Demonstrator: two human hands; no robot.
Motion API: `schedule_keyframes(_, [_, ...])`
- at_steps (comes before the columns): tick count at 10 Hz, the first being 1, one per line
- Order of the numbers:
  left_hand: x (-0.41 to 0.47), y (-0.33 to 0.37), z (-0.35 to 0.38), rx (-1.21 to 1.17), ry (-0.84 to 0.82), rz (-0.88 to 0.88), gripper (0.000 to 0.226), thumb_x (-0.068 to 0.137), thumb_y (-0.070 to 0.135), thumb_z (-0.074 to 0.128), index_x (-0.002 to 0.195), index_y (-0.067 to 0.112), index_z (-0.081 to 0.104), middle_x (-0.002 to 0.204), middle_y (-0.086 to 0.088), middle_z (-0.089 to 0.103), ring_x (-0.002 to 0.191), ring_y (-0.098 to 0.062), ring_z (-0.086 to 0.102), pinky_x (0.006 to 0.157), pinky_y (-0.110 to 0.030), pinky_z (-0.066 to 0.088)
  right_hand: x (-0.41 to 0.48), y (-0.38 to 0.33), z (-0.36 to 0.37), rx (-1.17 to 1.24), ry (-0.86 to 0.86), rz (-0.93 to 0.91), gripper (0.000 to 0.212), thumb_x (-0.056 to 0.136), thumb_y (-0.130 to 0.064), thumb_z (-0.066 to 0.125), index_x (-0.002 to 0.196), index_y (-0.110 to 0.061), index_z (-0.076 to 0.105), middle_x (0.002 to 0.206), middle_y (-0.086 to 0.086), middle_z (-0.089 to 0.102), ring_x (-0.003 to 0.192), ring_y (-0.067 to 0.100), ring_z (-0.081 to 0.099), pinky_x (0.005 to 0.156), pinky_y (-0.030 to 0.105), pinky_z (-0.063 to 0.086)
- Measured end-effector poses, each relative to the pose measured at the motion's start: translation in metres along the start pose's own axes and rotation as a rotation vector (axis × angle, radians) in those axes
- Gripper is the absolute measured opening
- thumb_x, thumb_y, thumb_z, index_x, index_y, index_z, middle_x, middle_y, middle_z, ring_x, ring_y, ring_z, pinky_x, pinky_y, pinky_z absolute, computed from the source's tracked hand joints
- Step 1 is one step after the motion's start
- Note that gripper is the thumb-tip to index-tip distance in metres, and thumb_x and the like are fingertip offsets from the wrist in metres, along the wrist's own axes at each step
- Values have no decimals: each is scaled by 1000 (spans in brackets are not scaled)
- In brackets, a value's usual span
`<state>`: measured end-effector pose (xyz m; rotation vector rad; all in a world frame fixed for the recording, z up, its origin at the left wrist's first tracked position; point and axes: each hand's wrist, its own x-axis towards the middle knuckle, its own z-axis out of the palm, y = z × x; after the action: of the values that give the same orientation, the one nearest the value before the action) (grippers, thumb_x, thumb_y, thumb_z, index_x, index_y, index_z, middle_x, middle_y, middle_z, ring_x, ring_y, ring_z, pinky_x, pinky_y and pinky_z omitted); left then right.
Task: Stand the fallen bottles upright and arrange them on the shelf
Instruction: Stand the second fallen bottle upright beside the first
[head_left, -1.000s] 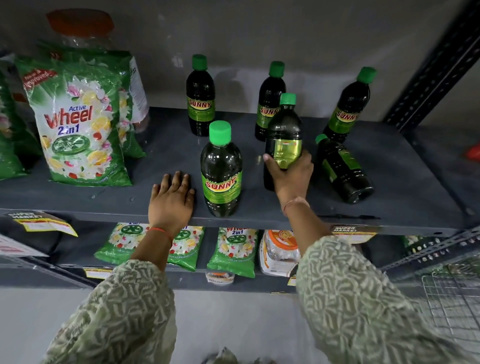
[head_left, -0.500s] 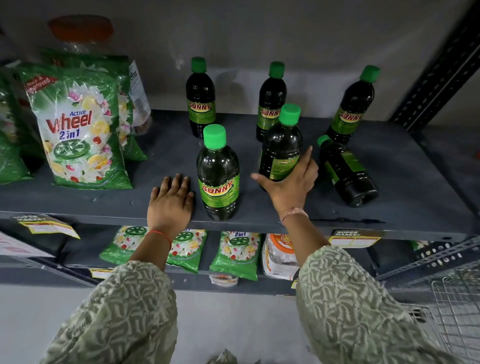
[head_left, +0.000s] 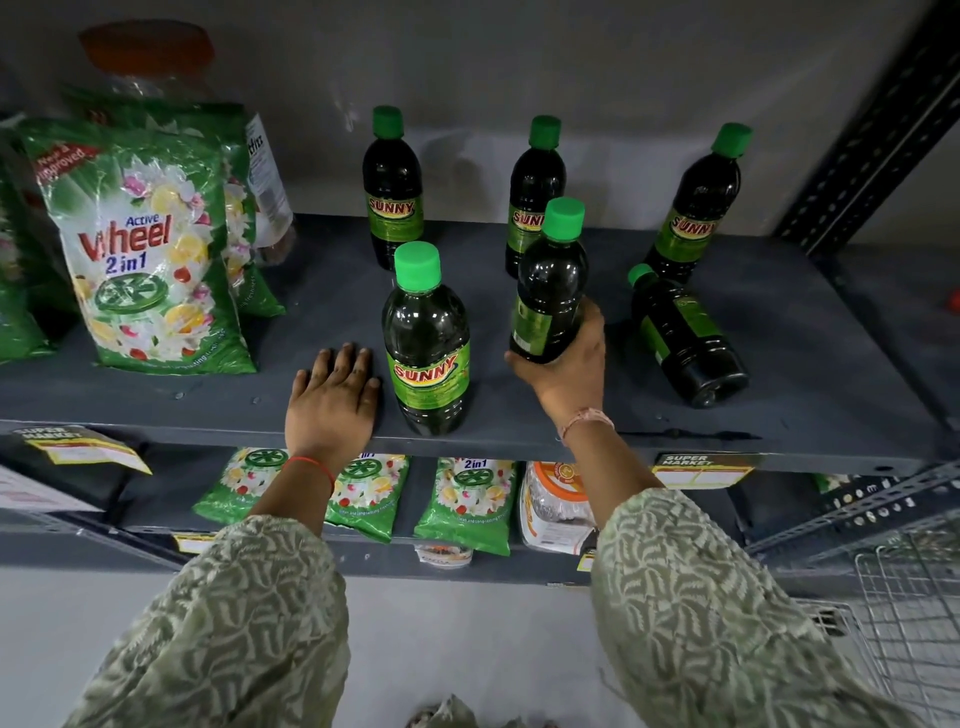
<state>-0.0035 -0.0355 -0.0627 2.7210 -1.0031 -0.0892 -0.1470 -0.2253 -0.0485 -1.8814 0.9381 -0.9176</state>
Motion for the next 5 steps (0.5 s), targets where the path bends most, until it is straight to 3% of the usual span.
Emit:
schedule_keyframes(1, [0, 0, 0, 0, -8, -1, 49, 97, 32, 25, 144, 19, 22, 157, -2, 21, 145, -24, 13, 118, -41, 11, 3, 5, -12, 173, -143, 109, 75, 65, -6, 76, 128, -14, 37, 110, 1, 57, 111, 24, 57, 85, 21, 42])
schedule_keyframes(2, [1, 0, 1, -8, -7, -5, 49, 97, 33, 27, 144, 19, 23, 157, -2, 21, 145, -24, 13, 118, -41, 12, 7, 4, -12, 183, -195, 148, 90, 55, -32, 75, 134, -23, 33, 129, 6, 49, 126, 26, 43, 104, 38, 38])
schedule_keyframes(3, [2, 0, 1, -21, -2, -11, 49, 97, 33, 28, 144, 19, 24, 157, -2, 22, 145, -24, 14, 118, -41, 12, 7, 0, -7, 15, -159, 63, 105, 49, -38, 86, 135, -15, 29, 136, 11, 37, 130, 24, 30, 110, 37, 28])
schedule_keyframes(4, [2, -1, 1, -19, -7, -10, 49, 97, 33, 26, 144, 20, 23, 157, -2, 21, 146, -24, 13, 118, -41, 11, 9, 2, -9, 86, -177, 103, 85, 50, -13, 88, 118, -13, 37, 118, 7, 49, 114, 21, 47, 95, 31, 40])
schedule_keyframes(5, [2, -1, 1, -26, -7, -7, 49, 97, 33, 27, 144, 19, 24, 157, -2, 21, 146, -24, 13, 118, -42, 12, 12, 6, -18, 138, -234, 163, 59, 62, 3, 78, 106, -16, 44, 107, 7, 58, 104, 23, 56, 95, 42, 47])
